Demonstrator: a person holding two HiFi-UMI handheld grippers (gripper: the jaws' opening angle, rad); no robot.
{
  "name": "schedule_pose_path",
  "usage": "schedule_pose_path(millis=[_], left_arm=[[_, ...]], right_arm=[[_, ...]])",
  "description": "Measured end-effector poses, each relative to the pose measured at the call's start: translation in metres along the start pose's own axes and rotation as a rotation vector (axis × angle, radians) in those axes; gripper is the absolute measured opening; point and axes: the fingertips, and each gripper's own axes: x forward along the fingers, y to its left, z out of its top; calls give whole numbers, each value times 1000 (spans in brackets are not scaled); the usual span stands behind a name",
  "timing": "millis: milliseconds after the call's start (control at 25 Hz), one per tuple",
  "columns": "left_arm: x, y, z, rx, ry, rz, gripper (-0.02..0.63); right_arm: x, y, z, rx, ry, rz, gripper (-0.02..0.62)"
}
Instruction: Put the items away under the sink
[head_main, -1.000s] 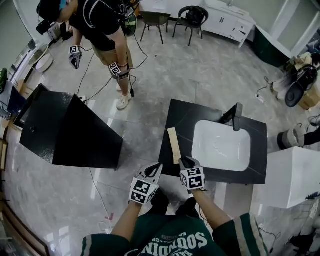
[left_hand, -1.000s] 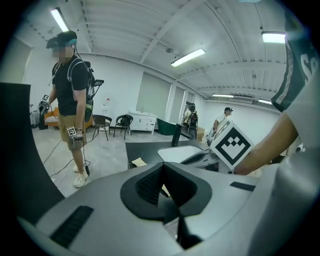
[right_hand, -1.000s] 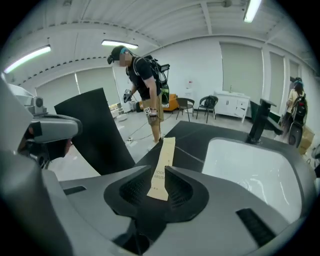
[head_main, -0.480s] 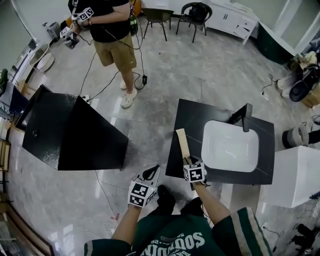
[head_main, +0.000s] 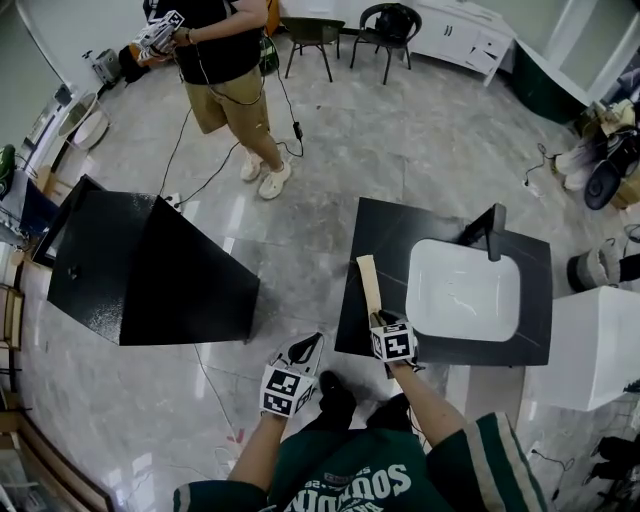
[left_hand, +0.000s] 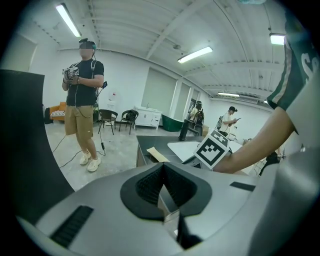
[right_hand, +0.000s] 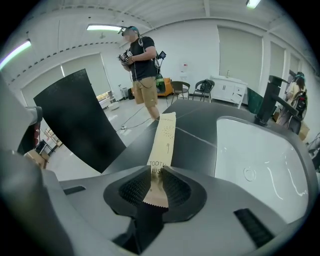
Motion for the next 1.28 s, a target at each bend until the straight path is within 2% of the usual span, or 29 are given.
schedule_pose_path(millis=[240,640,1040,1280], left_arm=[[0,-2,9,16,-18,-1,11],[3,-13,27,29,-56,-16,9],[19,-45,50,47,-92,-75,9],[34,-87,59,66,-98,-94,9]], right_arm=[[-7,1,4,7,-25,17,59],[-37,-1,18,8,-107,17,47],[-83,-22,15,16,-158,-21,46],[-118,-53,-1,-4,-189,-40,44]])
